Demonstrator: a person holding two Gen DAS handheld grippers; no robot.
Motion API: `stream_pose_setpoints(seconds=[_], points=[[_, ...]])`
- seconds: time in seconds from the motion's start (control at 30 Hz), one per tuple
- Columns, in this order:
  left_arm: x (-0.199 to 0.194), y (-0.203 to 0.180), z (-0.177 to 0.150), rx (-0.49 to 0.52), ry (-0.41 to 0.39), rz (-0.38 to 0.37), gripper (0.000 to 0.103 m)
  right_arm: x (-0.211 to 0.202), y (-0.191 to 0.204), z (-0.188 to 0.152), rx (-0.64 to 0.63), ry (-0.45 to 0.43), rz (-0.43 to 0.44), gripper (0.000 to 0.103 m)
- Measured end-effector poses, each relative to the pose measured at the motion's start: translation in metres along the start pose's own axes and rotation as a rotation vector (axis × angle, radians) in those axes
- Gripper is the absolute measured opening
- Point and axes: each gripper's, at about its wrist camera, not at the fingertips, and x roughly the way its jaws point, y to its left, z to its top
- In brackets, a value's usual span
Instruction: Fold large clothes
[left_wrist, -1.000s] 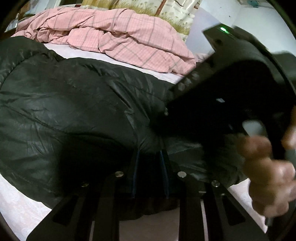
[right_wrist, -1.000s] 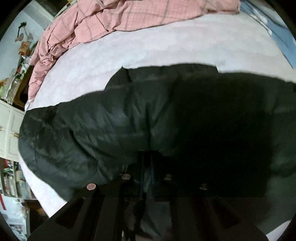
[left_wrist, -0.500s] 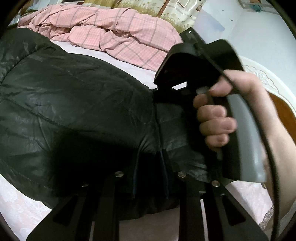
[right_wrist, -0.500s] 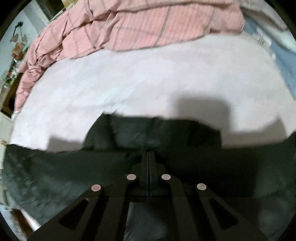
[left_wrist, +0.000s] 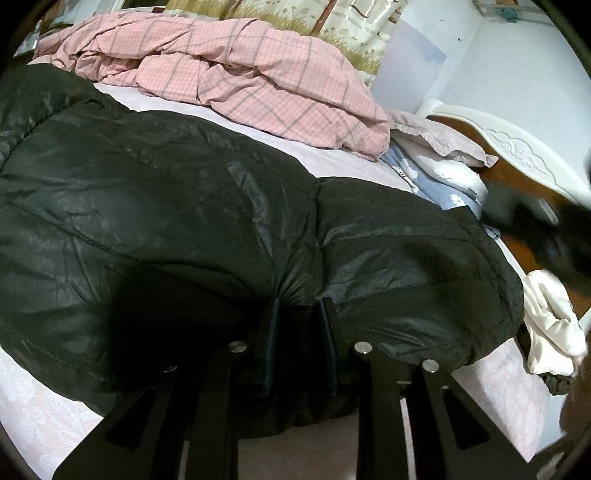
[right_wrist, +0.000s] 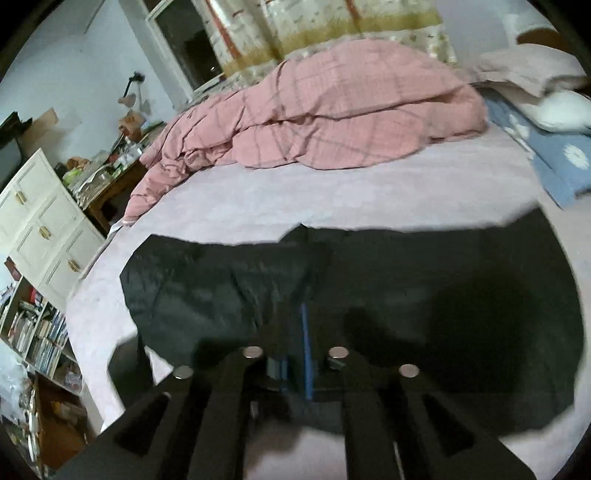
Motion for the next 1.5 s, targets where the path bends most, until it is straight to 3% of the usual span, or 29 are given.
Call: stream_pose_setpoints(seconds=[0.07,0.2,0.27,0.3,0.4,0.47,0.6,0.67,0.7,0.77,0.8,0.9,1.03,1.07,1.17,1.27,1.33,1.43,1.5], points=[[0.000,-0.001,0.001,0.003,-0.001,0.003,0.023,-0.017,-0.011,-0.020,0.035,-0.036,-0.026,0.022],[0.000,-0.003,0.002,0.009,-0.004,0.009,0.023,-0.034,-0.039,-0.054,0.098,-0.047,-0.086,0.030],[0.000,-0.002,0.002,0.010,-0.004,0.010,0.023,-0.032,-0.054,-0.071,0.172,-0.014,-0.091,0.049],[0.000,-0.002,0.002,0.011,-0.004,0.010,0.023,-0.028,-0.062,-0.080,0.210,0.000,-0.093,0.053],[0.000,-0.002,0.002,0.010,-0.004,0.008,0.023,-0.022,-0.076,-0.106,0.311,0.029,-0.073,0.056],[0.000,-0.003,0.002,0.010,-0.004,0.008,0.023,-0.020,-0.088,-0.117,0.396,0.016,-0.019,0.071],[0.000,-0.002,0.002,0.012,-0.004,0.009,0.023,-0.019,-0.115,-0.125,0.583,-0.065,0.053,0.074],[0.000,-0.002,0.002,0.012,-0.004,0.009,0.023,-0.021,-0.128,-0.126,0.680,-0.139,0.048,0.077],[-0.001,-0.002,0.002,0.012,-0.004,0.008,0.023,-0.023,-0.132,-0.126,0.706,-0.181,0.023,0.079],[-0.001,-0.002,0.002,0.011,-0.004,0.007,0.023,-0.021,-0.133,-0.120,0.699,-0.257,-0.144,0.081],[0.000,-0.002,0.002,0.011,-0.003,0.008,0.023,-0.017,-0.133,-0.115,0.679,-0.270,-0.185,0.082],[-0.001,-0.001,0.002,0.012,-0.004,0.007,0.023,-0.002,-0.136,-0.101,0.626,-0.256,-0.149,0.091],[0.000,-0.002,0.003,0.010,-0.005,0.004,0.023,0.002,-0.148,-0.093,0.629,-0.288,-0.112,0.088],[-0.002,-0.001,0.003,0.011,-0.006,-0.001,0.023,0.003,-0.149,-0.091,0.624,-0.298,-0.101,0.070],[-0.006,-0.005,0.004,0.022,-0.010,-0.013,0.023,0.006,-0.152,-0.091,0.629,-0.309,-0.048,0.029],[-0.016,-0.018,0.001,0.072,0.012,-0.008,0.023,-0.018,-0.130,-0.089,0.539,-0.341,-0.094,0.022],[-0.032,-0.031,-0.005,0.089,0.017,-0.070,0.023,-0.048,-0.121,-0.096,0.521,-0.372,-0.103,0.022],[-0.054,-0.053,-0.019,0.074,0.031,-0.173,0.028,-0.104,-0.116,-0.110,0.437,-0.409,-0.216,0.022],[-0.065,-0.078,-0.030,0.125,0.028,-0.180,0.028,-0.133,-0.116,-0.115,0.365,-0.425,-0.300,0.022]])
